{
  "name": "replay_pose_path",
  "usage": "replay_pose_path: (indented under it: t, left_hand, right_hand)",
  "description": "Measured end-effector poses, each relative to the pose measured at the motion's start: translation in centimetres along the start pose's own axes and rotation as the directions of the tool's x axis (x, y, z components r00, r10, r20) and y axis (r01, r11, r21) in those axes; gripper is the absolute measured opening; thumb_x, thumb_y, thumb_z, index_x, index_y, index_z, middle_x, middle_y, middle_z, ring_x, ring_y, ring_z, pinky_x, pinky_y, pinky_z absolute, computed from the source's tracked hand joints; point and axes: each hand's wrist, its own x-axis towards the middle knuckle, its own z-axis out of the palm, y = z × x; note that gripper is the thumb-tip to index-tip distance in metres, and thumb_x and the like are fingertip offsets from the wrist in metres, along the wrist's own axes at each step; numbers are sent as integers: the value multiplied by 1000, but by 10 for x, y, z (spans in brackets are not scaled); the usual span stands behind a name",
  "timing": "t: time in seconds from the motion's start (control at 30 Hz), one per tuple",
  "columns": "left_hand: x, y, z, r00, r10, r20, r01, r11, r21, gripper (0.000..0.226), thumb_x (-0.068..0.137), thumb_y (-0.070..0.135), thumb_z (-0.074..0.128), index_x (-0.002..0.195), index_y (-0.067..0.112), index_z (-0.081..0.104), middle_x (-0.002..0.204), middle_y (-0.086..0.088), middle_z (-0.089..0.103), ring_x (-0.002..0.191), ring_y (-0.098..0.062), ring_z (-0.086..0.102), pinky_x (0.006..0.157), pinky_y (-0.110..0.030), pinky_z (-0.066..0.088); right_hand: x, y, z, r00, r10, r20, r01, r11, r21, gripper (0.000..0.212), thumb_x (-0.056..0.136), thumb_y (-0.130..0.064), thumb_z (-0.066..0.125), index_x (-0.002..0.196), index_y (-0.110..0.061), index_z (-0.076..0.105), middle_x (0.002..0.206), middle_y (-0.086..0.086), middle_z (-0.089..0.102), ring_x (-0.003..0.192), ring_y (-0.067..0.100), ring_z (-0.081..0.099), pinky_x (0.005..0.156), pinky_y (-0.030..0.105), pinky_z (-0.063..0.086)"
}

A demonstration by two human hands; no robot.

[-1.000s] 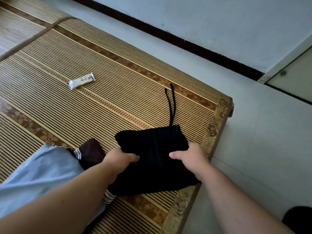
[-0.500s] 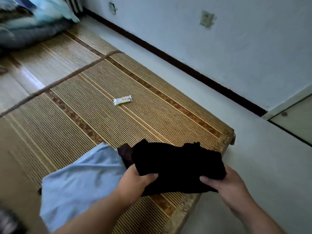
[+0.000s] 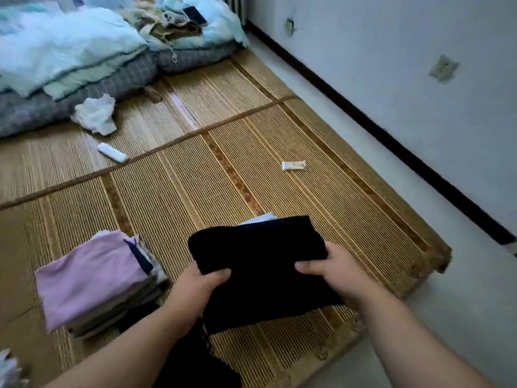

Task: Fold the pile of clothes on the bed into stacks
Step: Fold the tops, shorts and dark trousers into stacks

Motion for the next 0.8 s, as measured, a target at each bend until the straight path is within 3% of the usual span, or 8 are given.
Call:
replay_pose_path:
  t: [0.1, 0.2, 0.37, 0.5, 0.6, 0.7, 0.77, 0.8]
  left_hand:
    - [37, -2, -25, 998, -39, -58, 38, 999, -18, 28, 91, 11, 60, 117, 21, 58, 109, -6, 72, 96, -24, 71, 81, -37, 55]
    - [85, -11, -37, 988, -103, -114, 103, 995, -9, 28, 93, 12, 58, 120, 18, 53, 110, -9, 69, 96, -27, 69, 86, -41, 56]
    - [148, -43, -48, 974, -141, -177, 171, 971, 168, 37, 93, 10, 58, 129, 11, 50, 112, -9, 64, 103, -27, 64, 94, -44, 52]
    - [158, -71, -51, 971, -172, -166, 206, 954, 217, 41, 93, 13, 59, 132, 13, 48, 120, -7, 61, 110, -27, 60, 100, -46, 48]
    - [145, -81, -52, 980, -111, -167, 137, 979, 153, 49, 91, 17, 62, 137, 19, 44, 116, 3, 62, 102, -17, 61, 94, -37, 52]
    - [115, -87, -61, 980, -55, -191, 89, 981, 170, 69, 90, 23, 64, 150, 27, 28, 132, 9, 51, 100, -6, 54, 75, -17, 48]
    - [87, -100, -75, 971, -1, -239, 66, 963, 261, 73, 89, 27, 65, 151, 30, 26, 145, 3, 45, 118, -10, 51, 89, -21, 47]
    - [72, -108, -81, 966, 13, -260, 68, 951, 303, 71, 89, 28, 66, 150, 31, 29, 147, 1, 44, 124, -11, 49, 97, -24, 44]
  right_hand:
    - [55, 2, 24, 999, 43, 19, -43, 999, -9, 27, 80, -6, 73, 97, -25, 64, 88, -6, 75, 80, 10, 71, 62, 22, 54]
    - [112, 18, 42, 997, 82, -7, -83, 995, -64, 27, 83, -8, 70, 95, -29, 58, 100, -1, 69, 92, 18, 66, 75, 34, 55]
    - [177, 66, 60, 986, 31, -166, -98, 906, -411, 19, 85, -13, 64, 99, -23, 56, 89, -1, 62, 74, 12, 54, 56, 26, 36]
    - [185, 93, 61, 967, 96, -237, -194, 879, -435, 27, 87, -17, 63, 113, -19, 54, 95, 4, 62, 77, 18, 56, 57, 29, 39]
    - [173, 86, 65, 953, 55, -297, -195, 863, -466, 53, 86, -24, 66, 134, -18, 44, 115, 7, 59, 95, 23, 58, 74, 34, 48]
    - [144, 73, 81, 923, -226, -311, -54, 724, -688, 73, 84, -29, 67, 147, -19, 31, 141, 11, 42, 128, 29, 43, 105, 44, 39]
    - [120, 66, 105, 902, -400, -162, 132, 612, -779, 70, 84, -28, 67, 146, -20, 34, 145, 8, 39, 134, 25, 36, 110, 41, 32]
    - [110, 65, 117, 905, -420, -67, 207, 574, -792, 69, 85, -28, 67, 146, -21, 36, 146, 6, 38, 136, 23, 34, 111, 39, 30]
